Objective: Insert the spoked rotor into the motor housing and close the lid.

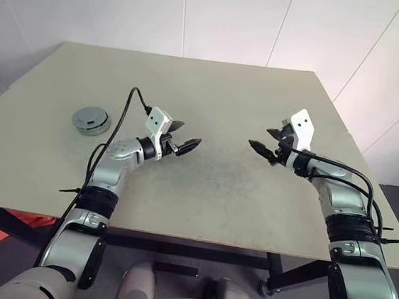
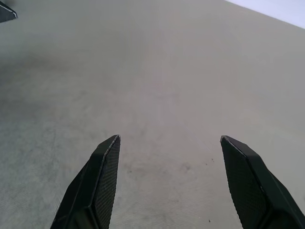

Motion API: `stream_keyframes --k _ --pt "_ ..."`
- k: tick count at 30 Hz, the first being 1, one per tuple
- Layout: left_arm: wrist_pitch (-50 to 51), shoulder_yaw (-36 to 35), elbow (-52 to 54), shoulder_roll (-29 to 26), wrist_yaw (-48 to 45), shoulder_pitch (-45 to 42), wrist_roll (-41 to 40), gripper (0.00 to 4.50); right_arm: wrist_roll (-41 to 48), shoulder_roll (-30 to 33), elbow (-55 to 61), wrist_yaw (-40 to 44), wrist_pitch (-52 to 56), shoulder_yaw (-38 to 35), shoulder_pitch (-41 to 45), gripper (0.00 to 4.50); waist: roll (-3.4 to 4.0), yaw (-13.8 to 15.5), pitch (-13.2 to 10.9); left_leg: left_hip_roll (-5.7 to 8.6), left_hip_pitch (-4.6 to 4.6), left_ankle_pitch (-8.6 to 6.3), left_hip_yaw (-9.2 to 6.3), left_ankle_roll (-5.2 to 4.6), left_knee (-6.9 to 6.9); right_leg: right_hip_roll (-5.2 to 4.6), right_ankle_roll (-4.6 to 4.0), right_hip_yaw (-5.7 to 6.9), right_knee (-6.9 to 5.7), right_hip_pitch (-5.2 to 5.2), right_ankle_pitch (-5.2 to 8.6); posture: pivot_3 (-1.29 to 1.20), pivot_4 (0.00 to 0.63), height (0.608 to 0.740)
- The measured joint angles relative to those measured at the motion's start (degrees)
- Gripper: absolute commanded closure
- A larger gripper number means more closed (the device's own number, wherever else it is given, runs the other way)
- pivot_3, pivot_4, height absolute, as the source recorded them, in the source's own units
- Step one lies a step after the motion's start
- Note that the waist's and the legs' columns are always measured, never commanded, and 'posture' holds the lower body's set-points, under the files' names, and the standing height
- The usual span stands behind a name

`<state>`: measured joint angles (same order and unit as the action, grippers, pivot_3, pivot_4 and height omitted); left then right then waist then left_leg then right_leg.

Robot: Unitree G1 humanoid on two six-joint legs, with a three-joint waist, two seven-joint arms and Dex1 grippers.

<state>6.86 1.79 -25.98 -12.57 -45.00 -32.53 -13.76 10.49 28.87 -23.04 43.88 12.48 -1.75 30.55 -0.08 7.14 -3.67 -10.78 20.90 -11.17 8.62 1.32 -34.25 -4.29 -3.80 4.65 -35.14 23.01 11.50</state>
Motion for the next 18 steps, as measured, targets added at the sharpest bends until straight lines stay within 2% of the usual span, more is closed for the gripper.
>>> stream_keyframes --k 1,7,18 --pt "-0.10 0.00 -0.26 0.00 0.00 -0.03 0.05 0.00 0.32 -0.01 0.01 0.27 0.13 -0.06 0.00 0.02 0.00 0.00 0.00 0.00 0.00 0.00 0.00 0.00 0.00 0.00 0.00 0.00 0.00 0.00 0.00 0.00 0.000 0.740" --pt "-0.41 0.00 -0.58 0.00 0.06 -0.13 0.26 0.00 1.08 -0.02 0.01 1.96 0.64 -0.11 0.00 0.02 0.00 0.01 0.00 0.00 0.00 0.00 0.00 -0.01 0.00 0.00 0.00 0.00 0.00 0.00 0.00 0.00 0.000 0.740" --pt "-0.69 -0.06 -0.26 0.01 1.44 1.51 0.62 0.00 -1.78 -0.21 -3.82 0.30 -1.35 0.87 2.49 0.02 0.01 -0.04 0.00 -0.01 0.00 0.00 0.00 0.00 0.00 0.00 0.00 0.00 0.00 0.01 0.00 0.00 0.000 0.740"
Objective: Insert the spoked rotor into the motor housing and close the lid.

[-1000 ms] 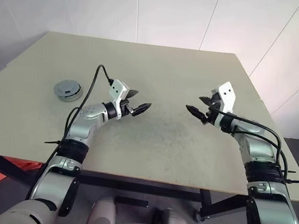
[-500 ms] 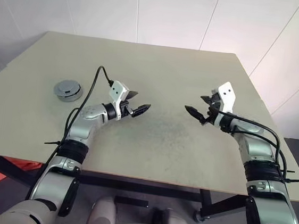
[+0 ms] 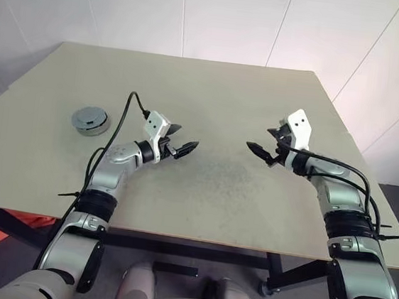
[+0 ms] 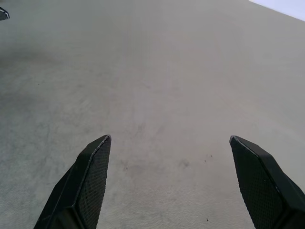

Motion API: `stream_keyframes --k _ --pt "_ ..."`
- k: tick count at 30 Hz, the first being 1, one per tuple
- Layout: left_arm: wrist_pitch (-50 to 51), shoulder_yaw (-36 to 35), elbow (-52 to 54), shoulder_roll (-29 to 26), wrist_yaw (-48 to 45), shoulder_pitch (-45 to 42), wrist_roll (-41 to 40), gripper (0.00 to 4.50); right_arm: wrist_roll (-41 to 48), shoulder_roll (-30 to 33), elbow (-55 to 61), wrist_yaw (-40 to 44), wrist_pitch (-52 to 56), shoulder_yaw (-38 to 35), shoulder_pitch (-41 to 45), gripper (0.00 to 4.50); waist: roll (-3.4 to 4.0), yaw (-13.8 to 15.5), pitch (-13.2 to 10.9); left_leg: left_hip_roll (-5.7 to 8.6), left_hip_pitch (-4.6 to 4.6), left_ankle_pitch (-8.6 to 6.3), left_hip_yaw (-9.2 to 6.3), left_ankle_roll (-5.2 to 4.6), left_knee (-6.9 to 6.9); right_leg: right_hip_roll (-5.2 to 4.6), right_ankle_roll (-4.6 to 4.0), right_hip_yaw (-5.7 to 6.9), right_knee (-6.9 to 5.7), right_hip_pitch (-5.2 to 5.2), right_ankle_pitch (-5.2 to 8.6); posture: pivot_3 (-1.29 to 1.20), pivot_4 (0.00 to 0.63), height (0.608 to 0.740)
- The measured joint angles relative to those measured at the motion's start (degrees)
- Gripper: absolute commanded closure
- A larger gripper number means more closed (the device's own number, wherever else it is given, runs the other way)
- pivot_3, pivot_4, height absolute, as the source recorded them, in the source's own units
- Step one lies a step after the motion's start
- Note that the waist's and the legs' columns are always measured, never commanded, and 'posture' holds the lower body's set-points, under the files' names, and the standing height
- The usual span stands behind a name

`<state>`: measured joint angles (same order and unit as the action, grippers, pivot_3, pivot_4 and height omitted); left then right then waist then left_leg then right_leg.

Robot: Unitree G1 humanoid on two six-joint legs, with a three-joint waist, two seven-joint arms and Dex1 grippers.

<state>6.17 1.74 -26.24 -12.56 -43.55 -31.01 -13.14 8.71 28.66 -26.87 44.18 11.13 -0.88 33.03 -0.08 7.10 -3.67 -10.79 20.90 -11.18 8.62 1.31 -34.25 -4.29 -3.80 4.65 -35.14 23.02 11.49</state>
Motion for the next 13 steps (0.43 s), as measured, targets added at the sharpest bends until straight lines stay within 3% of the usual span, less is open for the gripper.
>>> stream_keyframes --k 13 --pt "-2.68 -0.05 -2.63 0.47 1.39 -1.90 0.61 0.00 -0.88 -0.22 -1.38 -0.27 -1.11 0.23 0.96 0.02 0.00 0.03 0.00 0.00 0.01 0.00 0.00 0.00 0.00 0.00 0.00 0.00 0.01 0.00 0.00 0.00 0.000 0.740"
